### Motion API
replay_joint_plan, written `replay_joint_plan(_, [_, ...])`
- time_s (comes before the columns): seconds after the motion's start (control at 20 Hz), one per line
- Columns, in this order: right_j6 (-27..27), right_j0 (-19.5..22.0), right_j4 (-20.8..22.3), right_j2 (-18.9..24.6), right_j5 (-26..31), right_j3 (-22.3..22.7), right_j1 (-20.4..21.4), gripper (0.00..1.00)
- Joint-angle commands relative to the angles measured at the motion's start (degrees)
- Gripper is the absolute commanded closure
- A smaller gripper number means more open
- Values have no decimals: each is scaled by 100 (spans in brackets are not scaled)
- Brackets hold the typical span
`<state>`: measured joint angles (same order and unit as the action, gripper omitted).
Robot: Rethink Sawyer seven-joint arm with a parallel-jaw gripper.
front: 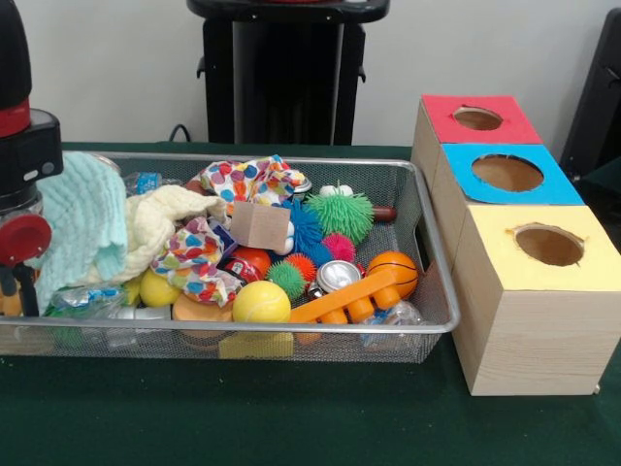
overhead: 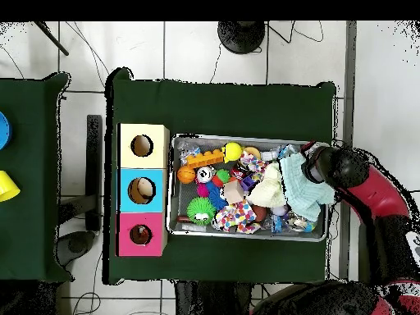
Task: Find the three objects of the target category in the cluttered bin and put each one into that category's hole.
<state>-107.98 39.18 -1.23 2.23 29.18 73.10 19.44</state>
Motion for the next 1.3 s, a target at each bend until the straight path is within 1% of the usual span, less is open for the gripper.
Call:
replay_joint_plan(0.05, [1, 96, 285, 318, -24, 541, 212, 0])
replay_joint_plan(0.25, [40, 161, 317, 348, 5, 561, 252, 0])
replay_joint_plan(0.5, [83, 250, 380, 399, -144, 722, 262, 0])
replay_joint_plan(0.95, [168, 256, 517, 383, -247, 700, 221, 0])
replay_joint_plan(1.3, [76, 249, 627, 399, -279, 705, 224, 0])
